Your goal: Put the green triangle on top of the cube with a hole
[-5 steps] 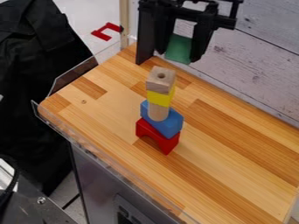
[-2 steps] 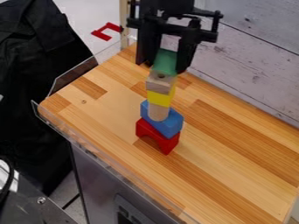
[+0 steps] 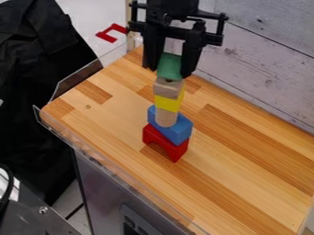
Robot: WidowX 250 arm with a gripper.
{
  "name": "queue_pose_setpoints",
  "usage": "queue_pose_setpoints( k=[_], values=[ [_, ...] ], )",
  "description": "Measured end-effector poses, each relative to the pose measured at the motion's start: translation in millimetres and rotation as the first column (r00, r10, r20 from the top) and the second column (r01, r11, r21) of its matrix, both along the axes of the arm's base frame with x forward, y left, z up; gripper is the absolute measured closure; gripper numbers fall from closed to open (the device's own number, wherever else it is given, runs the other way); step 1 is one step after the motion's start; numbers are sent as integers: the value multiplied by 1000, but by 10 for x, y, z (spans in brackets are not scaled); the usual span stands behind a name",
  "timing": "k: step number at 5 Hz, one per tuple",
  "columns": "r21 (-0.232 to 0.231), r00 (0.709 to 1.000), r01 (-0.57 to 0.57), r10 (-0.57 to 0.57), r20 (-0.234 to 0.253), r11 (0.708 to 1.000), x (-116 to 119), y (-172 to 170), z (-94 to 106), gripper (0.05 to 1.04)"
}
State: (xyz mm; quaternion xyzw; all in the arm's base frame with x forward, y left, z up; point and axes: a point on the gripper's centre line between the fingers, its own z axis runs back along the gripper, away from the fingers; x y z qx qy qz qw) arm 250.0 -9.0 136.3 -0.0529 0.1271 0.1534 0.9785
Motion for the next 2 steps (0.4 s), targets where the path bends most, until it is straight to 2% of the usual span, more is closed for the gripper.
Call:
queue_pose_setpoints(
  k=[1, 2],
  values=[
    [3, 1000, -4, 4, 1, 1000, 3, 3, 3, 493],
    [8, 1000, 5, -5, -8, 1000, -9, 10, 0, 179]
  ],
)
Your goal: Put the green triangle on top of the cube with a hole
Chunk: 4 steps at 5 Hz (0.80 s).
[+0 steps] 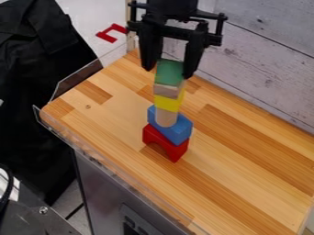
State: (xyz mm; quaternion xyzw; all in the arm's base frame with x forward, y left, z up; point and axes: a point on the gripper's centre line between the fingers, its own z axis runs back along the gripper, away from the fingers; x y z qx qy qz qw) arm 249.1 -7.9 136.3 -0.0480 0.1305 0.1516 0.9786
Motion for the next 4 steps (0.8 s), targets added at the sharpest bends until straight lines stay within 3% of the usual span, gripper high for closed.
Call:
queue_pose_setpoints(
  k=[1, 2, 4],
  values=[
    [1, 1000, -8, 8, -4, 1000, 4, -6, -12, 77],
    [12, 1000, -15, 15, -1, 1000, 12, -27, -12, 83],
    [87, 987, 82, -93, 131, 993, 309, -200, 451, 83]
  ],
)
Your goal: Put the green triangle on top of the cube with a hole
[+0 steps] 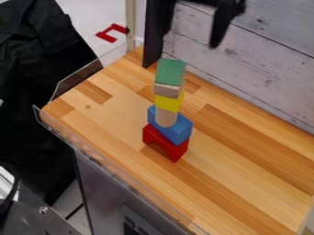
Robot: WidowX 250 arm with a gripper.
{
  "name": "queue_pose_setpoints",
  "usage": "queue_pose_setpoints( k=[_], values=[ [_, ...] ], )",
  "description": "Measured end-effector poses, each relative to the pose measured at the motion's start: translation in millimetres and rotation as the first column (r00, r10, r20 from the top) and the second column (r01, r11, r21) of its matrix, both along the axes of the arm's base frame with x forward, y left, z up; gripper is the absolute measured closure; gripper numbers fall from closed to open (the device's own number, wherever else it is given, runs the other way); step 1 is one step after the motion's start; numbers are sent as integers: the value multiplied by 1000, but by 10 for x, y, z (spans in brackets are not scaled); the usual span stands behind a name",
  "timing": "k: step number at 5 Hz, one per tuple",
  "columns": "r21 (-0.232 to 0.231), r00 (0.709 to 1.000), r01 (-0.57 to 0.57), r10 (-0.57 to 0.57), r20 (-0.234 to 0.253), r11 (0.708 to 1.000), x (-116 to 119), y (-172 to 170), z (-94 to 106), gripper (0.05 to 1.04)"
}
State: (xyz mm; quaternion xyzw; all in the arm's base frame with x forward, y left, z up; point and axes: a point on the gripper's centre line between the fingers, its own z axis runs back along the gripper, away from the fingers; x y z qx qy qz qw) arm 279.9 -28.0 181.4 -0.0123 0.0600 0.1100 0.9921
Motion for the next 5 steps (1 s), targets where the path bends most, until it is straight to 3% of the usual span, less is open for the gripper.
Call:
queue_pose_setpoints(
  k=[2, 4, 5],
  values=[
    [18, 987, 155, -154, -35, 988, 150, -385, -173, 83],
    [19, 975, 210, -208, -72, 978, -41, -660, -381, 83],
    [24, 983, 178, -178, -37, 984, -130, -636, -274, 83]
  ],
)
